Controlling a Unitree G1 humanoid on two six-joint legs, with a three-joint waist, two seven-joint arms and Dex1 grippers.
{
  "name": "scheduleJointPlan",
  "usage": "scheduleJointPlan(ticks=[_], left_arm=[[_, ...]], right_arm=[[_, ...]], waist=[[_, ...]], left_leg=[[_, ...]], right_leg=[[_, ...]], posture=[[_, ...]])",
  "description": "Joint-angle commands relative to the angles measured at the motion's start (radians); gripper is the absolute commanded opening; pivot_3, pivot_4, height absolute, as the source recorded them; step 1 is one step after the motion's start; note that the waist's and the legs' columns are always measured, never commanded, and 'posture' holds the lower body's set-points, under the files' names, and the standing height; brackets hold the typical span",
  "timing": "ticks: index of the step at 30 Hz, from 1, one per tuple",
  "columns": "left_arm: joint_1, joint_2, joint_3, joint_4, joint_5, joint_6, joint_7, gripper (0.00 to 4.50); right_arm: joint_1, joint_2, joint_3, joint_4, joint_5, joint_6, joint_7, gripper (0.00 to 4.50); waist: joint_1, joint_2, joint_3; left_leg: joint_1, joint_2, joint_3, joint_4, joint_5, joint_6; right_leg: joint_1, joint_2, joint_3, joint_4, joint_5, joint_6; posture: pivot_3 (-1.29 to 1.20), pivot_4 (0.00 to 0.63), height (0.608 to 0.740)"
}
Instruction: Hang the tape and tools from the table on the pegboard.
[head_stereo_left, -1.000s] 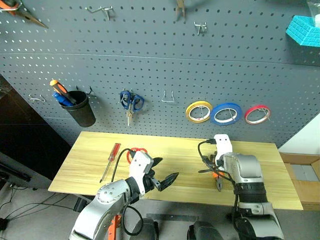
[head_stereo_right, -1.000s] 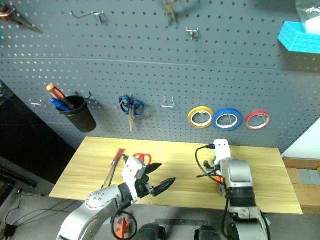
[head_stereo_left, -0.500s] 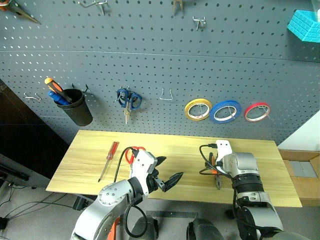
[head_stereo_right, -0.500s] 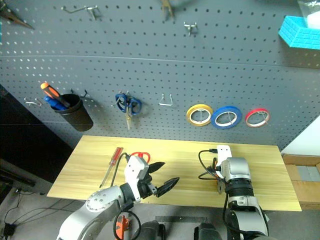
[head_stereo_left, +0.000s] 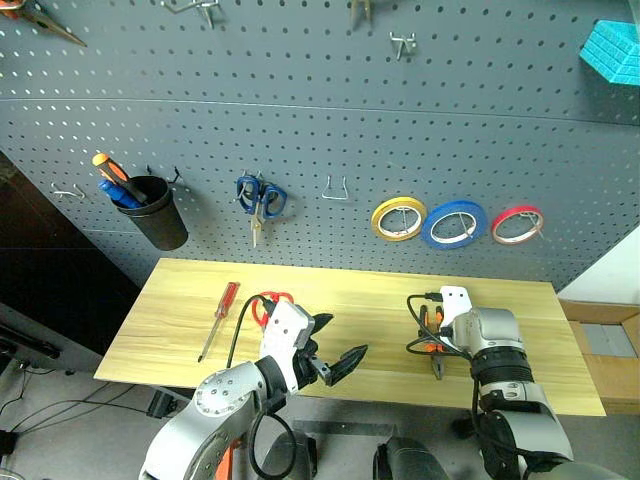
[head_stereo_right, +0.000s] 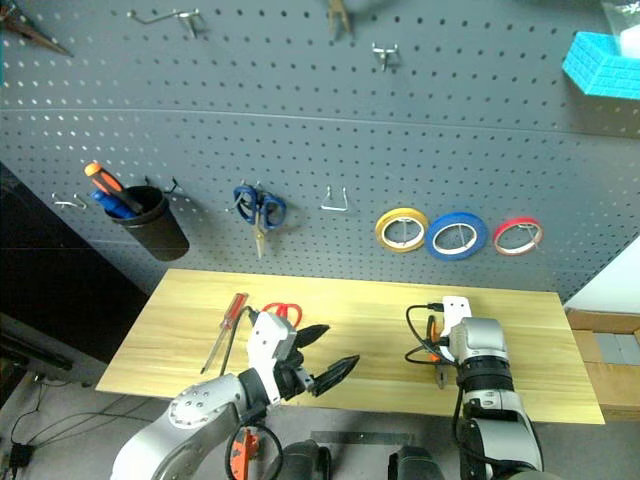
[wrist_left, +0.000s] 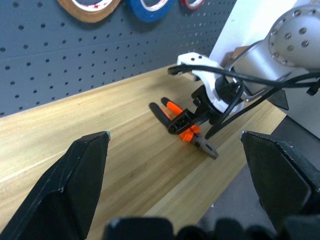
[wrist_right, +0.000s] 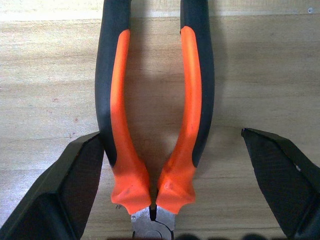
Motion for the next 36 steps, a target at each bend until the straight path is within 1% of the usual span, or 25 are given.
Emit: scheduleJointPlan(ticks=[1,3,7,8,13,16,18,20,22,24,26,27,30,32,34,35,36], left_arm=[[-0.011,-0.009,0.005,-0.041,-0.017,-0.011,0.0,4.5],[-0.013,-0.012,0.007,-0.041,-0.018,-0.014,0.003,4.5],[-0.012,-0.009,0.011,-0.04,-0.019,-0.014,0.003,4.5],[-0.013,-0.01,0.012,-0.039,-0.019,-0.014,0.003,4.5],[-0.024,-0.011,0.014,-0.03,-0.018,-0.016,0.002,4.5],[-0.04,-0.013,0.028,-0.029,-0.02,-0.021,0.004,4.5],[-0.046,-0.023,0.054,-0.037,-0.038,-0.017,0.015,4.5],[-0.034,-0.026,0.079,-0.06,-0.076,-0.007,0.007,4.5],[-0.014,-0.027,0.107,-0.08,-0.105,-0.006,0.005,4.5],[0.013,-0.028,0.145,-0.109,-0.145,-0.001,0.012,4.5],[0.051,-0.03,0.194,-0.151,-0.217,0.014,0.019,4.5],[0.082,-0.029,0.228,-0.183,-0.267,0.023,0.025,4.5],[0.155,-0.016,0.294,-0.241,-0.353,0.037,0.047,4.5],[0.201,-0.009,0.325,-0.282,-0.378,0.026,0.064,4.5],[0.219,-0.006,0.336,-0.302,-0.398,0.023,0.077,4.5],[0.224,-0.005,0.34,-0.32,-0.406,0.02,0.091,4.5],[0.228,-0.004,0.343,-0.332,-0.413,0.018,0.103,4.5]], right_arm=[[0.011,0.0,-0.02,0.036,0.015,0.003,-0.021,4.29],[0.013,0.004,-0.03,0.034,0.025,-0.006,-0.026,3.87],[0.01,-0.001,-0.027,0.041,0.034,-0.014,-0.036,2.59],[0.008,-0.003,-0.023,0.045,0.033,-0.018,-0.036,2.53],[-0.005,-0.013,-0.005,0.065,0.03,-0.039,-0.029,2.53],[0.022,-0.056,0.094,-0.055,0.031,-0.07,0.065,2.53],[0.082,-0.099,0.164,-0.235,0.065,-0.039,0.152,2.53],[0.183,-0.177,0.246,-0.467,0.09,-0.044,0.243,2.53],[0.278,-0.256,0.307,-0.649,0.091,-0.091,0.297,2.53],[0.366,-0.304,0.33,-0.802,0.096,-0.153,0.329,2.53],[0.449,-0.304,0.322,-0.936,0.129,-0.214,0.356,2.53],[0.506,-0.311,0.339,-1.005,0.131,-0.274,0.369,2.53],[0.611,-0.31,0.374,-1.105,0.136,-0.425,0.398,2.53],[0.621,-0.284,0.386,-1.117,0.139,-0.544,0.407,2.53],[0.623,-0.269,0.388,-1.111,0.145,-0.611,0.415,2.53],[0.599,-0.253,0.393,-1.095,0.143,-0.653,0.413,2.53],[0.582,-0.242,0.397,-1.081,0.14,-0.685,0.411,2.53]], waist=[[0.0,0.0,0.0],[0.0,-0.001,0.001],[0.0,-0.003,0.002],[0.0,-0.003,0.002],[0.0,-0.004,0.002],[-0.001,-0.003,0.003],[0.0,-0.002,0.005],[0.003,0.0,0.007],[0.008,0.001,0.007],[0.009,0.001,0.007],[0.008,0.0,0.007],[0.007,0.0,0.007],[0.008,-0.001,0.006],[0.008,-0.001,0.005],[0.009,-0.004,0.002],[0.012,-0.006,0.0],[0.016,-0.008,-0.001]], left_leg=[[0.0,0.0,0.0,0.0,0.0,0.0],[0.0,0.0,0.0,0.0,0.0,0.0],[0.0,0.0,0.0,0.0,0.0,0.0],[0.0,0.0,0.0,0.0,0.0,0.0],[0.0,0.0,0.0,0.0,0.0,0.0],[0.0,0.0,0.0,0.0,0.0,0.0],[-0.001,0.0,0.0,0.0,0.0,0.0],[-0.004,0.0,-0.001,0.0,0.0,0.0],[-0.007,0.0,-0.002,0.0,0.0,-0.001],[-0.009,0.0,-0.002,-0.001,-0.001,-0.002],[-0.01,0.0,-0.004,-0.001,-0.003,-0.004],[-0.01,0.001,-0.004,-0.001,-0.003,-0.004],[-0.01,0.001,-0.007,-0.001,-0.004,-0.005],[-0.01,0.001,-0.008,0.001,-0.004,-0.005],[-0.009,0.0,-0.008,0.002,-0.004,-0.005],[-0.008,0.0,-0.008,0.003,-0.003,-0.005],[-0.005,-0.001,-0.008,0.003,-0.002,-0.004]], right_leg=[[0.0,0.0,0.0,0.0,0.0,0.0],[0.0,0.0,0.0,0.0,0.0,0.0],[0.0,0.0,0.0,0.0,0.0,0.0],[0.0,0.0,0.0,0.0,0.0,0.0],[0.001,0.0,0.0,-0.001,0.0,0.001],[0.001,0.0,0.0,-0.001,0.001,0.001],[0.0,0.0,0.0,-0.001,0.001,0.002],[-0.003,0.0,0.0,-0.001,0.0,0.003],[-0.005,0.0,0.0,-0.002,-0.002,0.007],[-0.006,0.0,-0.001,-0.004,-0.003,0.009],[-0.006,0.0,-0.002,-0.005,-0.005,0.011],[-0.006,0.001,-0.002,-0.006,-0.005,0.011],[-0.006,0.001,-0.004,-0.006,-0.006,0.012],[-0.005,0.001,-0.004,-0.005,-0.006,0.012],[-0.004,0.0,-0.004,-0.003,-0.005,0.013],[-0.003,0.0,-0.004,-0.003,-0.006,0.013],[-0.001,0.0,-0.004,-0.003,-0.006,0.014]], posture=[[0.27,0.161,0.74],[0.27,0.162,0.74],[0.27,0.16,0.74],[0.27,0.16,0.74],[0.27,0.157,0.74],[0.26,0.148,0.74],[0.26,0.141,0.74],[0.25,0.136,0.74],[0.25,0.128,0.74],[0.24,0.119,0.74],[0.24,0.108,0.74],[0.24,0.102,0.74],[0.24,0.086,0.74],[0.24,0.072,0.74],[0.25,0.067,0.74],[0.26,0.051,0.74],[0.26,0.051,0.74]])
